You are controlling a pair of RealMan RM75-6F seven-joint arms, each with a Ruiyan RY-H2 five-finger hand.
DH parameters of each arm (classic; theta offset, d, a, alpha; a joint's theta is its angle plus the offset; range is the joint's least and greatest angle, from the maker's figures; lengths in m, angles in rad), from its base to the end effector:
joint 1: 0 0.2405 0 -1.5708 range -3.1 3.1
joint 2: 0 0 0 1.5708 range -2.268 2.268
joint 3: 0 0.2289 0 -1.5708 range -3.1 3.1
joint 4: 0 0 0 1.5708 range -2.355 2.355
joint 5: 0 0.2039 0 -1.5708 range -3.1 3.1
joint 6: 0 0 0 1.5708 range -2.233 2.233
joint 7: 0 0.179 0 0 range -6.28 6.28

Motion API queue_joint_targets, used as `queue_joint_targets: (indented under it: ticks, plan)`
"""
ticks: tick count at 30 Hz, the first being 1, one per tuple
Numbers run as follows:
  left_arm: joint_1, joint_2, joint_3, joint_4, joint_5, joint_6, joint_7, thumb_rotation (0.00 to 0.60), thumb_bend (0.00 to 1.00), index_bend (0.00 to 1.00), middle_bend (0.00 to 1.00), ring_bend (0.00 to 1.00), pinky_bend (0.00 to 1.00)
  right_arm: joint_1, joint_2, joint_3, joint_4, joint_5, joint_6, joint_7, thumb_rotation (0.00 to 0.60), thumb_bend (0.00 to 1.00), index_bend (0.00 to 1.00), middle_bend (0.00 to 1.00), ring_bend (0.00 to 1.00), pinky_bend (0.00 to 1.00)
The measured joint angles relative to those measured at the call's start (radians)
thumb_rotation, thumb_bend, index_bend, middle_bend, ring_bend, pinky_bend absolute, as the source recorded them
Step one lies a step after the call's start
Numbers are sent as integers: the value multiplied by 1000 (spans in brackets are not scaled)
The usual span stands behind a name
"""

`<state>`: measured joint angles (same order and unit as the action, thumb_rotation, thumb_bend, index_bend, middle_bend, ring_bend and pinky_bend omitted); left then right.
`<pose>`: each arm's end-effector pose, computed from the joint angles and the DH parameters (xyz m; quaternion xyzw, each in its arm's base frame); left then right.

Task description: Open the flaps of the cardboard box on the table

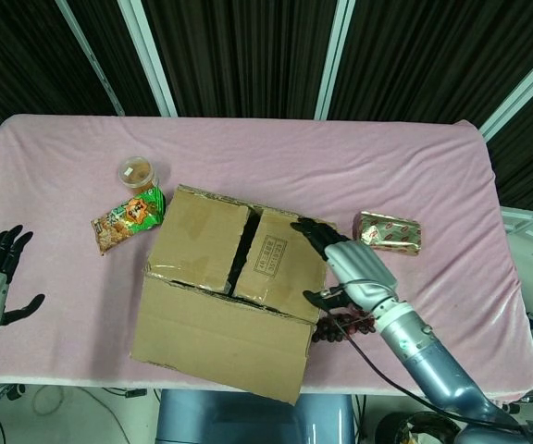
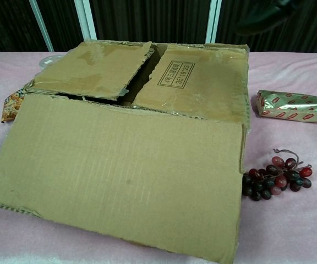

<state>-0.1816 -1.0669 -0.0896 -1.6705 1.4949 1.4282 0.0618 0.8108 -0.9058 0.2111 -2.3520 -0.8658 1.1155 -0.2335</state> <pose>-0.2546 0.2465 0.1601 -0.6256 -0.3468 -0.3979 0.5745 -0.0309 -0.2897 0.1139 0.6829 -0.4724 0.4482 0.3313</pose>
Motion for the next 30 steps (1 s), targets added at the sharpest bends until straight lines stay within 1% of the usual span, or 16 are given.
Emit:
queue_joint_targets:
  ticks: [2,4,5,8,11,14,17,19,21,24,30]
  plan:
    - [-17,15,-6,-12,11,-11,11,600,190,0,0,0,0,-57,-6,-52,17,-86,73,-49,600,352,0,2,6,250]
    - [-38,33,-16,-31,19,-29,19,600,189,0,0,0,0,-107,-16,-91,47,-161,135,-82,600,343,0,0,0,246]
    - [-48,41,-20,-40,22,-39,24,600,189,0,0,0,0,-138,-26,-115,78,-209,178,-98,600,336,0,0,0,243]
    - [-86,70,-34,-72,30,-83,47,600,199,0,0,0,0,-213,-55,-162,177,-301,279,-120,600,329,0,0,0,239]
    - [-139,102,-51,-109,41,-147,79,600,277,0,0,0,0,-280,-90,-196,278,-367,357,-121,600,329,0,0,0,238]
    - [-188,126,-66,-142,47,-207,103,600,385,0,0,0,0,-359,-133,-227,388,-425,427,-91,600,328,0,0,0,238]
    - [-251,151,-84,-172,52,-292,125,600,501,1,0,0,19,-405,-161,-239,460,-445,455,-29,600,328,0,0,0,238]
    - [-310,169,-100,-190,50,-375,138,600,588,18,18,5,76,-427,-175,-243,499,-456,466,14,600,329,0,0,0,238]
    - [-374,187,-117,-207,44,-466,151,600,638,55,55,27,139,-448,-189,-243,535,-472,474,57,600,329,0,0,0,238]
    - [-475,206,-143,-224,37,-589,175,600,675,130,123,75,196,-462,-200,-232,560,-486,475,93,600,329,0,0,0,238]
    - [-668,204,-188,-223,23,-804,217,600,717,150,169,109,228,-470,-202,-201,575,-493,456,137,600,329,0,0,0,238]
